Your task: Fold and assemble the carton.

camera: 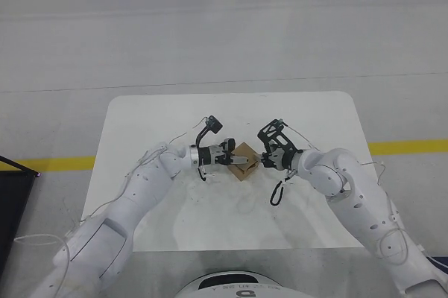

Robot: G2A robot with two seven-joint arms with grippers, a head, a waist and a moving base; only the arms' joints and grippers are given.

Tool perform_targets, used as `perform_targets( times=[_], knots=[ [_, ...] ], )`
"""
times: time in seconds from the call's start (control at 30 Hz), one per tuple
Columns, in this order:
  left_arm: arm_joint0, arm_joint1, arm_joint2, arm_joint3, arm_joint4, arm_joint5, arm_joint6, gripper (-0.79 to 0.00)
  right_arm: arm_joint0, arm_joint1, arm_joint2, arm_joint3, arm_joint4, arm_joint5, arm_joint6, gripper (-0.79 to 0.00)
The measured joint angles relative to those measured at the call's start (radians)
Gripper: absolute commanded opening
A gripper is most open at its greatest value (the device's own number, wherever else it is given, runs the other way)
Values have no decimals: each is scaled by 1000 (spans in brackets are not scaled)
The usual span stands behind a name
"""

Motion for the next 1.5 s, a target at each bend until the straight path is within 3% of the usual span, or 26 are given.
perform_targets(
  times=[0.17, 0.37, 0.57, 0.73, 0.9, 1.2, 1.5],
  knots=[
    [12, 21, -15, -69, 138, 44, 54, 0, 0, -1, 4, 3, 9, 2, -3, -409],
    [81, 61, -61, -237, 290, 90, 108, 0, -2, -2, 10, 3, 20, 5, -3, -409],
    [176, 105, -127, -426, 352, 100, 80, 0, 3, -4, 7, 6, 21, 10, 4, -406],
    [246, 133, -179, -578, 475, 196, 71, 0, 6, -6, 5, 8, 23, 9, 8, -406],
    [319, 158, -234, -715, 677, 296, 178, 0, 6, -7, 6, 9, 24, 6, 8, -403],
    [410, 180, -217, -848, 963, 343, 288, 0, 11, -9, 4, 14, 27, 6, 11, -406],
    [427, 182, -185, -883, 1152, 457, 338, 0, 17, -12, -3, 19, 24, 4, 16, -403]
  ],
)
